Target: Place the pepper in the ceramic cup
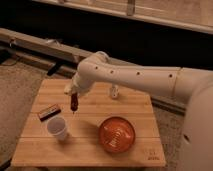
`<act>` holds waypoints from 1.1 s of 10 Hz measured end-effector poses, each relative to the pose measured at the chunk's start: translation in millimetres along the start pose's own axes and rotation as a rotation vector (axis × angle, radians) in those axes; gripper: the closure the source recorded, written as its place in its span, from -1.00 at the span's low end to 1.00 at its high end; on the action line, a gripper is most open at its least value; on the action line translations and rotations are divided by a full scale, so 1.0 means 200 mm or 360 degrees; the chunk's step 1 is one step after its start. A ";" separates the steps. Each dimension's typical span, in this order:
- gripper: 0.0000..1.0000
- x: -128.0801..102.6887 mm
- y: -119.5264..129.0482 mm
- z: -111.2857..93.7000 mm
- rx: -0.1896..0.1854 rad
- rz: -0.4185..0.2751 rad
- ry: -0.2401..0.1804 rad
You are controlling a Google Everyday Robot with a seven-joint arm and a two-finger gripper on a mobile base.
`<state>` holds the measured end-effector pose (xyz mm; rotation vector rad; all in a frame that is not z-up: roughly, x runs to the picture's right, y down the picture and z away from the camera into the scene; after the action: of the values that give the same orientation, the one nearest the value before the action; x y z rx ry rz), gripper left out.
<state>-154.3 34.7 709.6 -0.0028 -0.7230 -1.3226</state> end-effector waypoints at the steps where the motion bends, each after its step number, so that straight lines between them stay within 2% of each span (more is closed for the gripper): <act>1: 1.00 -0.08 -0.05 -0.01 0.0021 -0.0030 0.0006; 2: 1.00 -0.17 -0.11 0.00 0.0037 -0.0081 0.0008; 6: 1.00 -0.34 -0.25 0.06 0.0040 -0.0225 0.0013; 11: 1.00 -0.36 -0.37 0.15 0.0064 -0.0297 0.0008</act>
<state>-238.4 89.1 669.5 0.1026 -0.7598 -1.4849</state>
